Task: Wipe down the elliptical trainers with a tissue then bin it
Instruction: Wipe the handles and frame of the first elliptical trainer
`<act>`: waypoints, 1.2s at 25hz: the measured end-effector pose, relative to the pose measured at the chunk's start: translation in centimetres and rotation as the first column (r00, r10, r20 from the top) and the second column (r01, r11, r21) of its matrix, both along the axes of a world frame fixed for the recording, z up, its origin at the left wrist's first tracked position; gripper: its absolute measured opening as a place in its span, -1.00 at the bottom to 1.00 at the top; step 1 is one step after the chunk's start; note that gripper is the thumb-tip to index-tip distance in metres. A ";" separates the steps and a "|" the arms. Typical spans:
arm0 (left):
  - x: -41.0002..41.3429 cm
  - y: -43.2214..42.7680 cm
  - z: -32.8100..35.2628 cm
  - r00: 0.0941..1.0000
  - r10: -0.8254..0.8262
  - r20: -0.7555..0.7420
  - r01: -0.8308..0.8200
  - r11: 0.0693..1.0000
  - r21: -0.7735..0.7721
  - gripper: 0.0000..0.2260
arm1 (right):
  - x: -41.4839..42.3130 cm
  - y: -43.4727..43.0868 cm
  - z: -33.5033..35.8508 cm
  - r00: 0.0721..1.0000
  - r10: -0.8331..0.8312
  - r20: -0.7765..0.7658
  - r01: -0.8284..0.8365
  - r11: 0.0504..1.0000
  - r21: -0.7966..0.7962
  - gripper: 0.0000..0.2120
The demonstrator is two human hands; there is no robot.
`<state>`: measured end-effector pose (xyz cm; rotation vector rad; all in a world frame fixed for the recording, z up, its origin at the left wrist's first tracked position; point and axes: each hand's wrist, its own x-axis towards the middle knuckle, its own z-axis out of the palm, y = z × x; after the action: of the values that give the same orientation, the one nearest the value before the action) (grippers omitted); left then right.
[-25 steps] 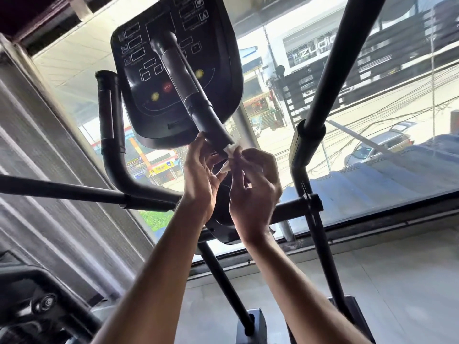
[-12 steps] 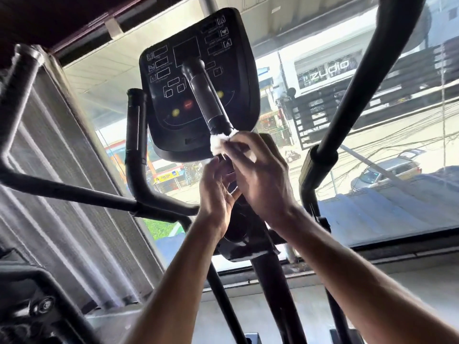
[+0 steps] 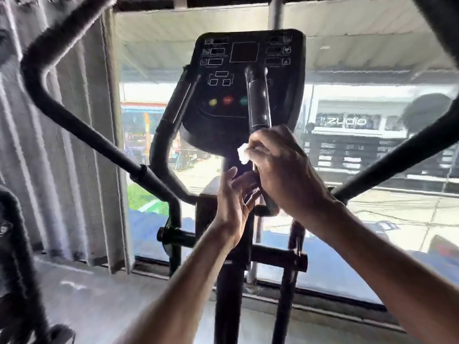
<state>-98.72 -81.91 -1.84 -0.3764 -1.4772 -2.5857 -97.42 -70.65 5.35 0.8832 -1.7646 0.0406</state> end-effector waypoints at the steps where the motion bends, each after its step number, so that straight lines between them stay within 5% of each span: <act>1: 0.1 0.4 -0.3 1.000 0.007 0.002 -0.007 0.999 0.042 -0.42 | 0.2 0.5 0.1 0.999 -0.032 -0.015 0.033 0.995 0.095 -0.81; 6: 0.4 2.1 -1.8 0.989 0.040 0.143 -0.080 0.955 0.287 -0.47 | 1.8 -0.1 1.5 0.973 -0.225 -0.061 0.229 0.879 0.417 -0.61; 12: 0.0 3.9 -2.9 0.947 0.000 0.321 -0.169 0.850 0.498 -0.53 | 3.8 -3.4 1.1 0.894 -0.400 -0.199 0.393 0.492 0.777 -0.52; 16: -0.7 5.2 -4.1 0.913 -0.110 0.392 -0.152 0.802 0.578 -0.41 | 2.3 -4.6 -1.7 0.772 -0.565 -0.291 0.475 0.210 0.855 -0.74; 26: -4.7 6.2 -8.0 0.847 -0.298 0.440 -0.182 0.615 0.767 -0.35 | -5.2 -4.3 -8.0 0.649 -0.640 -0.412 0.519 -0.023 0.854 -0.67; 30: -5.4 6.3 -8.6 0.849 -0.314 0.424 -0.202 0.548 0.812 -0.32 | -6.9 -3.6 -8.8 0.692 -0.612 -0.383 0.450 -0.049 0.892 -0.66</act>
<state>-104.09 -75.58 -10.46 0.4723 -0.0586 -3.1959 -104.32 -74.22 -3.48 0.8958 -2.0703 -1.8652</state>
